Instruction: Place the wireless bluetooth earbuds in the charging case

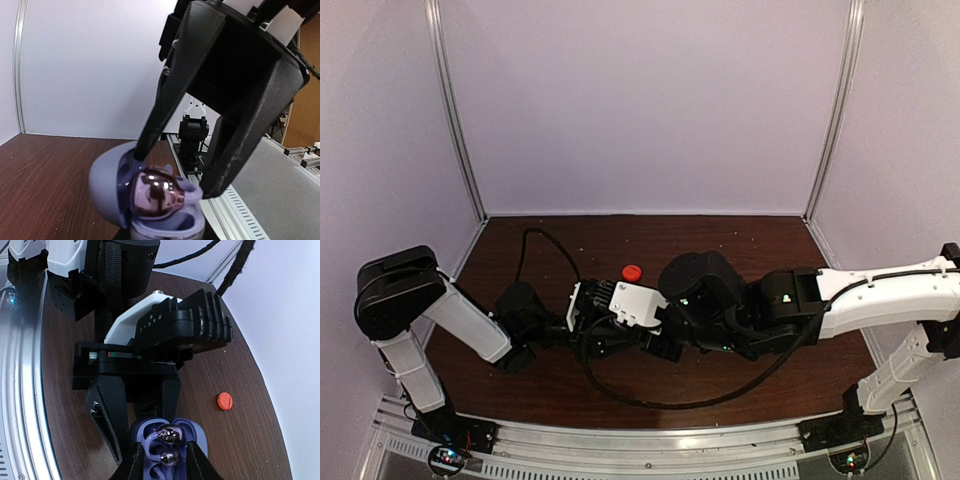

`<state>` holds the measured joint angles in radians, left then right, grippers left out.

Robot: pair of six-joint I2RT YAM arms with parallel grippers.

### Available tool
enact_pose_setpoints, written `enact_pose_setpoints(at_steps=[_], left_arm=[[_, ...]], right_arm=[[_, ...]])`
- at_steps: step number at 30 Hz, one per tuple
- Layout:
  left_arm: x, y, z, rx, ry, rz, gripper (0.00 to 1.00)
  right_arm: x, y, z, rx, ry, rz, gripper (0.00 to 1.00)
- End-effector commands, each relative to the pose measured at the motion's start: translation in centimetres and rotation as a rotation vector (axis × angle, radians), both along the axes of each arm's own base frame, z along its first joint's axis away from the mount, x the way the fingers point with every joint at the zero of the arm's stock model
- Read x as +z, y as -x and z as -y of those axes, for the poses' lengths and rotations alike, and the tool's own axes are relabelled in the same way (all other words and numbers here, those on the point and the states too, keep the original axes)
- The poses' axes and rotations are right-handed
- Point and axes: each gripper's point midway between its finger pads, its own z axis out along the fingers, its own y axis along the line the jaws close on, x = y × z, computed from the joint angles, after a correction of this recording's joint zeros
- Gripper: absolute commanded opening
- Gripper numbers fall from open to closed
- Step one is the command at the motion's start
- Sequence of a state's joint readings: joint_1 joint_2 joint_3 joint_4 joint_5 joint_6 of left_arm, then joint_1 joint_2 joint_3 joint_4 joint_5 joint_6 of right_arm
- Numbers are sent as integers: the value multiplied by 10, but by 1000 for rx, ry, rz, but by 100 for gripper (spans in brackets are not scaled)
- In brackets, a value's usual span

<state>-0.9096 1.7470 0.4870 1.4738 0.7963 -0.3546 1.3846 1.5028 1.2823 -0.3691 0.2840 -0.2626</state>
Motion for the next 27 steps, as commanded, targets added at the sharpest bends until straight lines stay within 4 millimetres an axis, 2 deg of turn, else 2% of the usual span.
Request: enact_pose_setpoints(at_steps=[1, 7, 14, 27], left_arm=[[19, -1, -2, 5, 74, 57, 0], [20, -1, -1, 4, 76, 59, 0], [21, -2, -2, 6, 78, 58, 0], [21, -1, -2, 3, 78, 64, 0]], right_arm=[[10, -4, 1, -31, -23, 24, 28], [9, -4, 1, -26, -20, 23, 23], [7, 1, 1, -1, -15, 0, 27], [-8, -4, 2, -28, 38, 5, 25]])
